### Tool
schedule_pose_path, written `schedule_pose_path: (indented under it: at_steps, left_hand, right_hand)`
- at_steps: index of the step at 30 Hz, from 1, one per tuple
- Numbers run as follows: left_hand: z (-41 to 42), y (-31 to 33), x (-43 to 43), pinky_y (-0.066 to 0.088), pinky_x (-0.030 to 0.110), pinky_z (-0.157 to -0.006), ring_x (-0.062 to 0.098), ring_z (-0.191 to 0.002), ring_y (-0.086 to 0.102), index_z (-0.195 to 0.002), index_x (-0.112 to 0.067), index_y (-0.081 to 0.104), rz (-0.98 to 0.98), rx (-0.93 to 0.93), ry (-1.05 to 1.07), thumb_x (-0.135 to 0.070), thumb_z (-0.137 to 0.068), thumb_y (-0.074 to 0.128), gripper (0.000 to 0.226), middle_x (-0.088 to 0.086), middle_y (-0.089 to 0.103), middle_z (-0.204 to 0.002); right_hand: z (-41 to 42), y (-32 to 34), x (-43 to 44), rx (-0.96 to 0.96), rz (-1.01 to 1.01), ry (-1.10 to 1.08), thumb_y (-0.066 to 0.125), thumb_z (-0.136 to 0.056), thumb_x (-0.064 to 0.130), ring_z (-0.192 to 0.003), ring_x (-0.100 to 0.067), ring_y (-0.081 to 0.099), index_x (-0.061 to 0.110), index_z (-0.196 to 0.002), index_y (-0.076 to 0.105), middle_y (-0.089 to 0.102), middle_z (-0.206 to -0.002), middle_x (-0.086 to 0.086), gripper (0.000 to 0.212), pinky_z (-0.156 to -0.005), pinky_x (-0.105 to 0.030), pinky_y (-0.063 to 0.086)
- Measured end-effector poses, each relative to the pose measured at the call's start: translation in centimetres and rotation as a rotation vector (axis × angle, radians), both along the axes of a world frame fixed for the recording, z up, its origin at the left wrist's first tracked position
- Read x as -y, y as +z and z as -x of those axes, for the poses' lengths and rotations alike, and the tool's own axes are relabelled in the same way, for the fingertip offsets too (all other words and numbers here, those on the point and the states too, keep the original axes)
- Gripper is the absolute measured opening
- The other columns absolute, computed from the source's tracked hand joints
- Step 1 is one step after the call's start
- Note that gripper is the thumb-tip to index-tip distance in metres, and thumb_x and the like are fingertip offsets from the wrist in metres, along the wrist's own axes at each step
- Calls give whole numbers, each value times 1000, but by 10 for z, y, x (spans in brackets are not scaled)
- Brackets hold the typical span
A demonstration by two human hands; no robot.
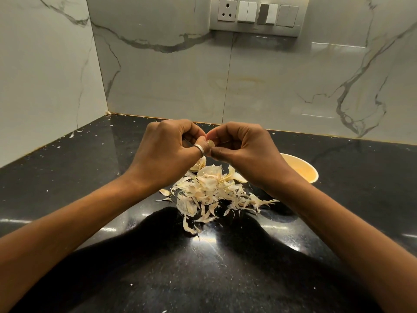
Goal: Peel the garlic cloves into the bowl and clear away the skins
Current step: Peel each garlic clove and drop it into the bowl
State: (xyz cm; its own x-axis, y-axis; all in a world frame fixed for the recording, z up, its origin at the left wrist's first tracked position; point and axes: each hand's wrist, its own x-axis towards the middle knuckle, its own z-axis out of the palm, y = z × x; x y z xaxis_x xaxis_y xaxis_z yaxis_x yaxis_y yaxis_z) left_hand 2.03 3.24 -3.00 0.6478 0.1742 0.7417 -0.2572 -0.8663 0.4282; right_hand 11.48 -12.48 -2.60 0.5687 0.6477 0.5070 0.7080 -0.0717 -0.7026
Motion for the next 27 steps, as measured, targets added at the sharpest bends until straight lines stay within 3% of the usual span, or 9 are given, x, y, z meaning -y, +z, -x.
schedule_pose_path:
  at_steps: [10,15,20,27]
  left_hand:
    - [-3,-4,-2,38,4,-56,-12,-60,53,-87,-15,72,-55,-10,28,-19,-89,72,4,-22,52,-64]
    - [-5,-5,-5,42,8,-56,-1,-57,56,-86,-17,71,-6,-21,55,-21,-88,72,4,-16,61,-68]
    - [-6,-3,-10,53,24,-61,5,-66,63,-85,-17,72,38,-36,91,-20,-87,72,4,-8,67,-74]
    - [-6,-3,-9,46,18,-58,3,-63,60,-82,-20,71,48,-51,128,-23,-87,72,6,-8,67,-71]
  right_hand:
    - [1,-2,-2,96,6,-44,78,-86,7,-84,-5,74,13,-103,76,76,-91,4,18,-81,-26,62]
    - [1,-2,-3,85,-7,-49,78,-87,6,-86,-7,74,12,-103,75,76,-92,2,17,-82,-29,62]
    - [0,2,-1,-9,-66,-35,78,-86,5,-90,-10,74,11,-105,74,77,-97,-1,20,-87,-30,61]
    - [0,8,4,-286,-207,56,72,-88,1,-100,-18,74,7,-110,71,76,-107,-9,23,-89,-27,59]
